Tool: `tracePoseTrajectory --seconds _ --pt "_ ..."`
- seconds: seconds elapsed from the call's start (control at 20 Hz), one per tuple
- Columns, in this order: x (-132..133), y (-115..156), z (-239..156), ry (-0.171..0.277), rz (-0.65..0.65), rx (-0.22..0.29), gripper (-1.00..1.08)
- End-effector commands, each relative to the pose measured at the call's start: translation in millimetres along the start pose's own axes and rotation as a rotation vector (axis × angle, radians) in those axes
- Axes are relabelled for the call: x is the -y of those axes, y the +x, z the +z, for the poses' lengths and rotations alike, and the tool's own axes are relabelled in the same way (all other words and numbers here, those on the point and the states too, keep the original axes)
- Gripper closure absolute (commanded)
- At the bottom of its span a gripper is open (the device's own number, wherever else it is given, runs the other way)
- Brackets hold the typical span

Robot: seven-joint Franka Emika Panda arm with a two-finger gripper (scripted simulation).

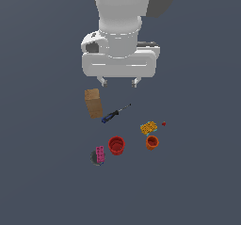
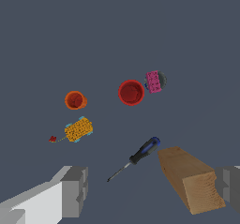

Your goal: Pick up a designated object from a clutter of objects.

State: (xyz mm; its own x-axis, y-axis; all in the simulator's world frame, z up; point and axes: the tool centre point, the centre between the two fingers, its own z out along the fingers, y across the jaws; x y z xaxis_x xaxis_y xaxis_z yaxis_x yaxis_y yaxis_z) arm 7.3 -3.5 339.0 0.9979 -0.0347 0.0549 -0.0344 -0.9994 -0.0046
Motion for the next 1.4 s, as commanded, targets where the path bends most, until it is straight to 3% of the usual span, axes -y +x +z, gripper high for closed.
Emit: tracePoseTrajectory --seconds 0.0,0.8,1.35 --pt "0 0 0 0.000 0.000 0.000 -0.92" --pt "2 -1 10 0.029 0.030 0.016 -0.92" --pt "30 24 55 0.017 0.068 0.026 -0.92"
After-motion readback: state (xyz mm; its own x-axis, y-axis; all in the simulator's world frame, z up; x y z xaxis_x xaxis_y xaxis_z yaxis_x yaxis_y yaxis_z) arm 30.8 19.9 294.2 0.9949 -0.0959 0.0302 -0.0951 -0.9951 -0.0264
